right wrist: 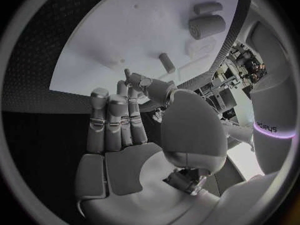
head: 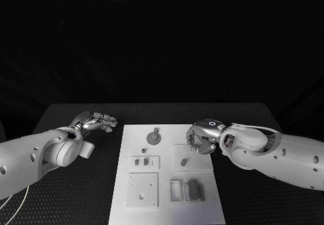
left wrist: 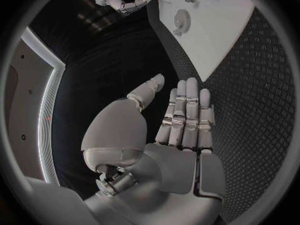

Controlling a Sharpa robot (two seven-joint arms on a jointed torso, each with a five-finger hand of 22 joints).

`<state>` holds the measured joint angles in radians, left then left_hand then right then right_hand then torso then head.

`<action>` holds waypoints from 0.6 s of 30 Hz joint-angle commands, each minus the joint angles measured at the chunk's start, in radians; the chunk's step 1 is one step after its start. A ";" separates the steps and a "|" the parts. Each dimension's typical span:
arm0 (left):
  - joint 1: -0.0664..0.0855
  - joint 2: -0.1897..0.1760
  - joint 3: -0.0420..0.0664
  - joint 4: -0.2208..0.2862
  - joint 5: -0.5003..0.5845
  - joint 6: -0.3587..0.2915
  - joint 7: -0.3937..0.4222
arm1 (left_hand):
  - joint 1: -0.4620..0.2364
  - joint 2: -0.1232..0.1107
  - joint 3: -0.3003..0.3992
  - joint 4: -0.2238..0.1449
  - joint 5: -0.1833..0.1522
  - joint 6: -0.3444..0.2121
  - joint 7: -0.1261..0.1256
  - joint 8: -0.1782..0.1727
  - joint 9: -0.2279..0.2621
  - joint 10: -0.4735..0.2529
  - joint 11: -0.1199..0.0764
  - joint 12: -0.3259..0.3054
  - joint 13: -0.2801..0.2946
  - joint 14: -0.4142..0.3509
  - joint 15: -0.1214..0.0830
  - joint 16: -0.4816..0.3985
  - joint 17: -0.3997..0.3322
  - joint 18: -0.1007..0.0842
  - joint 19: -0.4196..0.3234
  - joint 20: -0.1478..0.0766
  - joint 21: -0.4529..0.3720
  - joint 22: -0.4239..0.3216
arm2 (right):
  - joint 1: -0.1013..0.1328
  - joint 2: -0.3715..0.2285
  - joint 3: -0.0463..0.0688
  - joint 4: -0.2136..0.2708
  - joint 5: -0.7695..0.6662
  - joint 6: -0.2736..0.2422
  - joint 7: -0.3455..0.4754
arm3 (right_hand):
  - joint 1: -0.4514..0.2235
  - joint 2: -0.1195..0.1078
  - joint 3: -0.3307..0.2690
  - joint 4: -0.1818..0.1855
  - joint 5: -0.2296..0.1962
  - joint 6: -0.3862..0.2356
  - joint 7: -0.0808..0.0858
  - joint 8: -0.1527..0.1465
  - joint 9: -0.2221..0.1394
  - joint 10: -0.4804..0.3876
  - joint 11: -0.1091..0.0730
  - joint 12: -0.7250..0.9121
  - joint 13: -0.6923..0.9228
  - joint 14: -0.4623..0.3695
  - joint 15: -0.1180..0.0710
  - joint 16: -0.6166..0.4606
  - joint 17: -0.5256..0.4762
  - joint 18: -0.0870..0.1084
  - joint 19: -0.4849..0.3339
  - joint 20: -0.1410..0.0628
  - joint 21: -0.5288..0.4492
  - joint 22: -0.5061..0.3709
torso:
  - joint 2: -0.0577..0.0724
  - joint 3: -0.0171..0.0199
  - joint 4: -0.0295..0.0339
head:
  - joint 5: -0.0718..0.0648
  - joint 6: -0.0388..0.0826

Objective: Assemble the parts on the task board

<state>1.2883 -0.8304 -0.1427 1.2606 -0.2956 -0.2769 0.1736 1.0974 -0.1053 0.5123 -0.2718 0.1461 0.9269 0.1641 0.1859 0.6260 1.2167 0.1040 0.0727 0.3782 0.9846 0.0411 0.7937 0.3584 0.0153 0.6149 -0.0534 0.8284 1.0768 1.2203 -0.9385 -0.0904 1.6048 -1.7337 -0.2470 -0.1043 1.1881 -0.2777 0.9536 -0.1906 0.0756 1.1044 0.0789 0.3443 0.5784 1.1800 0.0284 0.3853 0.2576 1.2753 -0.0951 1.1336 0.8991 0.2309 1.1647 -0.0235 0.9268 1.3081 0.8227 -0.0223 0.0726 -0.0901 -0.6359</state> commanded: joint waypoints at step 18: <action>0.000 0.009 0.001 -0.009 -0.003 0.010 0.008 | -0.004 -0.002 -0.005 -0.001 0.001 -0.007 -0.002 0.005 -0.002 -0.007 -0.002 -0.005 -0.002 0.007 0.002 -0.007 0.004 0.004 0.006 -0.001 -0.005 0.001 | 0.004 0.038 0.009 0.068 0.148 -0.016 0.047 | -0.019 0.016 -0.014 -0.017 0.026 0.000 0.004 -0.002 0.007 0.118 -0.017 -0.016 0.006 -0.002 -0.003 -0.012 0.007 0.031 0.002 -0.008 -0.002 0.010 | -0.002 -0.0023 0.0002 | 0.019 -0.001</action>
<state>1.2882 -0.8259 -0.1427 1.2513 -0.2967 -0.2766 0.1735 1.0974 -0.1053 0.5123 -0.2718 0.1461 0.9269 0.1640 0.1859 0.6251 1.2167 0.1040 0.0727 0.3774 0.9845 0.0411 0.7937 0.3613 0.0152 0.6149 -0.0534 0.8285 1.0766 1.2251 -0.9059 -0.0820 1.6651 -1.6191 -0.2529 -0.0796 1.1763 -0.2658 0.9398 -0.2043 0.0990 1.1040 0.0791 0.3394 0.5858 1.1800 0.0284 0.3742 0.2630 1.2755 -0.0953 1.1250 0.9047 0.2315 1.1648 -0.0232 0.9268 1.3077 0.8217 -0.0233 0.0727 -0.0749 -0.6364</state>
